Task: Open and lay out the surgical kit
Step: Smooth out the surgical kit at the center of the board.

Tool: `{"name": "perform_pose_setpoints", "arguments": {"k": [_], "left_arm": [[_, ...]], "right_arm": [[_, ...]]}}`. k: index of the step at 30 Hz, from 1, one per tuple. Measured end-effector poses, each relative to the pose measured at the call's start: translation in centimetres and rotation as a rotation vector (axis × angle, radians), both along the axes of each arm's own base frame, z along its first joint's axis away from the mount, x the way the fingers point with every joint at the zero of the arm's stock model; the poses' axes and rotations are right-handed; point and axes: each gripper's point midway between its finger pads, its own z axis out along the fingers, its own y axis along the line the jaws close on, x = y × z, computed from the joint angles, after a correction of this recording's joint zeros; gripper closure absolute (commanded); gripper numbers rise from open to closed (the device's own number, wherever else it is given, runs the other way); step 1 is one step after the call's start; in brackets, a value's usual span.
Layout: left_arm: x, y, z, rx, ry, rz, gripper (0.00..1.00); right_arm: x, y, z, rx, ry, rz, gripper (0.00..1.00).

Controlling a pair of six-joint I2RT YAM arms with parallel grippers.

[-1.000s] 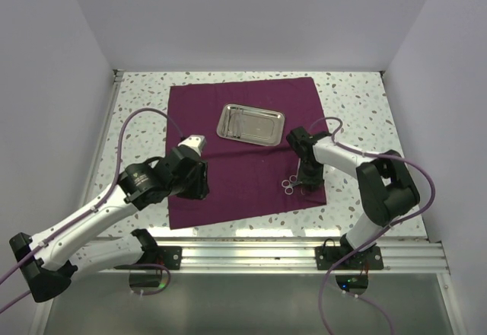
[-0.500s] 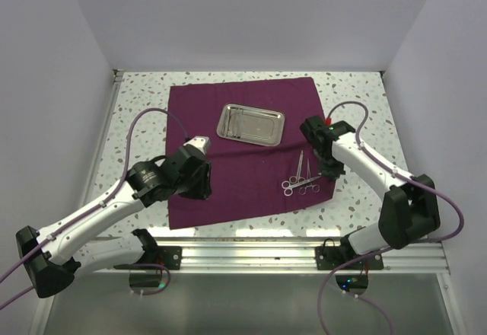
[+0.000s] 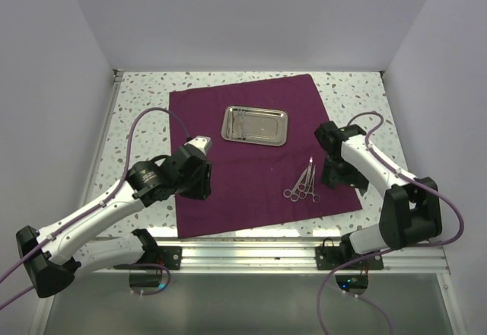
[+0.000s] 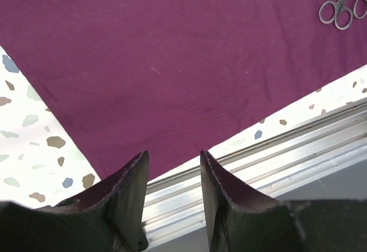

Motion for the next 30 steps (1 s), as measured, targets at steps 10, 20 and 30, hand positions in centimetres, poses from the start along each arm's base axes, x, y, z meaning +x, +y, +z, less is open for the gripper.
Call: {"name": "perform_pose_setpoints", "arguments": {"k": [10,20,30], "left_arm": [[0.3,0.3,-1.3,0.072,0.03,-0.002,0.45],[-2.6,3.4,-9.7,0.28,0.249,0.076,0.3],[-3.5,2.8,-14.4,0.304,0.358,0.129,0.32]], "right_arm": [[-1.4,1.7,2.6,0.172,-0.182,-0.063,0.02],[2.2,4.5,6.3,0.323,-0.333,-0.043,0.02],[1.9,4.4,6.5,0.325,-0.333,-0.026,0.02]]}}
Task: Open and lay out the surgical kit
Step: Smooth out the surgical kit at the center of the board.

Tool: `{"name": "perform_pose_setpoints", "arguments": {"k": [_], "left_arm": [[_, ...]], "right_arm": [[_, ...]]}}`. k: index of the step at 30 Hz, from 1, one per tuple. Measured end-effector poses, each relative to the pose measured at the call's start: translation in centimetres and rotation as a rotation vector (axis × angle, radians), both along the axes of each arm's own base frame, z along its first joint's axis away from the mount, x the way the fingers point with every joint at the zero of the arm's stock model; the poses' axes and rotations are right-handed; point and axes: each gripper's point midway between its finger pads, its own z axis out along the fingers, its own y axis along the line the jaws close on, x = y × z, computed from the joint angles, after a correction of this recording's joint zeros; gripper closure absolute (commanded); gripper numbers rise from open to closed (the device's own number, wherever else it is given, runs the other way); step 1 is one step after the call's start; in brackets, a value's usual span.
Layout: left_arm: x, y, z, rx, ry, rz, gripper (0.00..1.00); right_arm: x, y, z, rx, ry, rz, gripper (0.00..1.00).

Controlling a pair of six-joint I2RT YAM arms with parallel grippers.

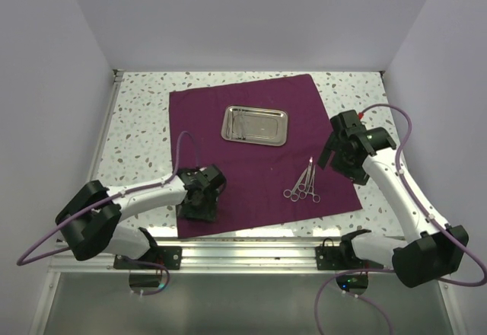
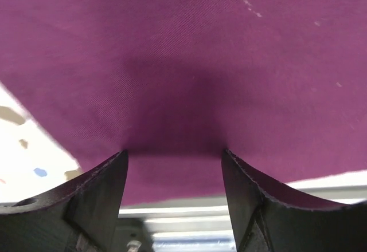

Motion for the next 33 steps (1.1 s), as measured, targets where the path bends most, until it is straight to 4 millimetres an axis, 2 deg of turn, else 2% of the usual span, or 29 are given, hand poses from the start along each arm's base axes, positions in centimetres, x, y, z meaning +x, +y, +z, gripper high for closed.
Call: {"name": "perform_pose_setpoints", "arguments": {"k": [2,5,8,9,18,25,33], "left_arm": [[-0.3,-0.4,-0.6,-0.015,0.021,0.014,0.36],[-0.3,-0.8,-0.8,-0.039,0.027,0.027,0.56],[-0.5,-0.9,-1.1,-0.048,0.034,0.041,0.97],[-0.4,-1.0,-1.1,-0.054,0.034,0.048,1.0],[0.6,-0.7,-0.7,-0.083,0.05,0.146,1.0],[2.9,2.0,-0.5,-0.03,0.054,0.29,1.0],[7.5,5.3,0.8,0.032,0.02,0.419,1.0]], "right_arm": [[0.0,0.0,0.0,-0.002,0.001,0.006,0.02],[0.2,0.1,0.2,-0.003,0.002,0.017,0.02],[0.8,0.4,0.5,0.001,0.007,0.035,0.02],[1.1,0.5,0.4,0.002,0.011,0.041,0.02],[4.3,2.2,-1.1,0.025,0.055,0.089,0.02],[8.8,4.5,-2.4,0.074,0.055,0.125,0.02],[14.1,6.9,-3.3,0.12,0.038,0.169,0.02]]}}
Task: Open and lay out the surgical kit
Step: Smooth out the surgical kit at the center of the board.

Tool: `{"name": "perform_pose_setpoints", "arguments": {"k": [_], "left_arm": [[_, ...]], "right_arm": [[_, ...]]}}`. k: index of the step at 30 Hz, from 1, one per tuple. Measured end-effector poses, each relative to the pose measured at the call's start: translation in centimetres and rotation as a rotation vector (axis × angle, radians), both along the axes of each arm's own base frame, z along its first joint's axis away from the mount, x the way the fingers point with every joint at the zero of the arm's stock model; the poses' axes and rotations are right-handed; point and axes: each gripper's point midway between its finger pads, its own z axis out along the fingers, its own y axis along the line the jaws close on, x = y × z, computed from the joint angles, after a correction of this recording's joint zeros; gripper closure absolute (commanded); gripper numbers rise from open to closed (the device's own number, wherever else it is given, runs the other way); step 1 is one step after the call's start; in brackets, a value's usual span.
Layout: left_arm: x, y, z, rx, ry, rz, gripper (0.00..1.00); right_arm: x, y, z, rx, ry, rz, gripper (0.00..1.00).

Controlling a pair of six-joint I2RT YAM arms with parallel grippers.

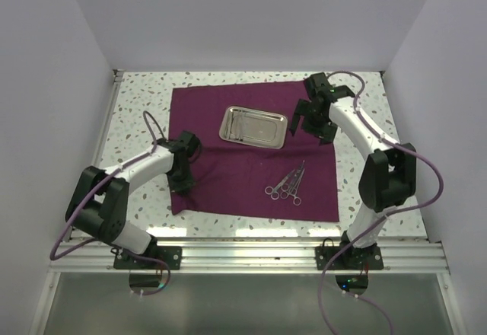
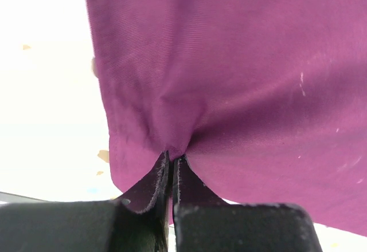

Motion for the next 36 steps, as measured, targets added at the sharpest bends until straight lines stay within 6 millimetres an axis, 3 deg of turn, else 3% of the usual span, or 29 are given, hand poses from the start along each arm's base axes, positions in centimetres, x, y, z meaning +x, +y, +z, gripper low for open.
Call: {"name": "perform_pose_setpoints", "arguments": {"k": [5,9,15,17,21,30,33,36], "left_arm": [[2.6,2.5,0.9,0.019,-0.009,0.085,1.0],[3.9,3.2,2.0,0.029,-0.023,0.116,1.0],[2.9,2.5,3.0,-0.019,-0.01,0.132,0.99],[2.3,2.1,3.3,-0.047,-0.013,0.137,0.99],[0.6,1.0,3.8,-0.08,-0.004,0.135,0.99],[-2.7,-0.4,3.6,-0.075,0.083,0.078,0.92],[-3.5,-0.3,3.6,-0.066,0.11,0.069,0.81],[-4.3,0.1,3.3,-0.052,0.139,0.07,0.59]], "right_arm": [[3.8,1.5,-1.0,0.02,-0.014,0.026,0.02],[7.9,3.1,-2.3,0.053,-0.025,0.037,0.02],[17.5,5.4,-4.6,0.14,-0.121,0.019,0.05],[19.7,5.6,-6.0,0.168,-0.141,0.004,0.06],[20.9,4.7,-9.0,0.176,-0.119,-0.037,0.06],[24.1,4.5,-9.1,0.209,-0.215,-0.07,0.07],[25.5,4.8,-9.0,0.231,-0.264,-0.082,0.07],[26.7,5.1,-8.7,0.253,-0.305,-0.093,0.07]]}}
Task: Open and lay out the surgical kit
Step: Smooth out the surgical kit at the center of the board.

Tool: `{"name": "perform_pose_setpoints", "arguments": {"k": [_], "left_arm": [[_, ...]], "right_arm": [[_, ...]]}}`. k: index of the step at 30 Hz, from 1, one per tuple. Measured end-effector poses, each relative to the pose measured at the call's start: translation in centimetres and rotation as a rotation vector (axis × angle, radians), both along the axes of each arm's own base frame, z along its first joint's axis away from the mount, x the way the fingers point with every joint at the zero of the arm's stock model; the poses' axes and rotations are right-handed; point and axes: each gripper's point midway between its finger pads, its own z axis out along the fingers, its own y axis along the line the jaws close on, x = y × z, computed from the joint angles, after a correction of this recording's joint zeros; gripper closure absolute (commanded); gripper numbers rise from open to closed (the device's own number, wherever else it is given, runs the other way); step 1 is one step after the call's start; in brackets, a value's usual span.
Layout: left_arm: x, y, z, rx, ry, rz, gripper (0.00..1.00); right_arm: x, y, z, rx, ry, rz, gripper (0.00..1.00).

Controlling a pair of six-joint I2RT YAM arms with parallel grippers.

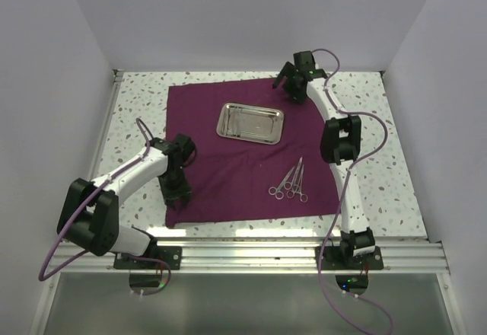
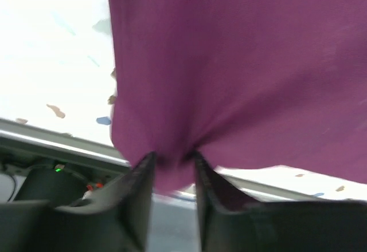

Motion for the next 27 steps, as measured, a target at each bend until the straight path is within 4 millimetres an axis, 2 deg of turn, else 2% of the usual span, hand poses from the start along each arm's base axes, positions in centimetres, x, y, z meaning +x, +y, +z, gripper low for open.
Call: {"name": "perform_pose_setpoints", "arguments": {"k": [1,2,6,8,10,17,21,24,27], "left_arm": [[-0.4,0.2,-0.1,0.006,0.015,-0.001,0.47],[-0.9,0.4,-0.2,0.013,0.031,-0.006,0.41],[-1.3,0.6,-0.2,0.022,0.051,-0.011,0.26],[-0.9,0.4,0.2,0.022,0.051,-0.013,0.25],[0.4,-0.1,0.9,0.014,0.028,-0.021,0.25],[6.2,-2.0,3.0,-0.014,-0.119,-0.067,0.27],[9.4,-2.3,3.0,0.015,-0.182,-0.102,0.3],[12.3,-2.3,2.1,0.044,-0.199,-0.114,0.32],[15.1,-1.7,1.1,0.069,-0.214,-0.117,0.34]], "right_arm": [[0.4,0.1,0.1,0.01,-0.016,-0.003,0.07],[0.8,0.2,0.2,0.019,-0.03,-0.004,0.07],[1.5,0.4,0.5,0.055,-0.07,-0.002,0.05],[1.4,0.5,0.7,0.072,-0.086,0.009,0.04],[1.0,0.7,0.9,0.089,-0.091,0.023,0.04],[-2.3,1.7,2.1,0.142,-0.044,0.102,0.04],[-3.7,3.2,5.1,0.118,-0.077,0.175,0.04],[-4.9,5.4,8.3,0.102,-0.13,0.246,0.06],[-5.9,8.3,10.5,0.073,-0.165,0.322,0.11]]}}
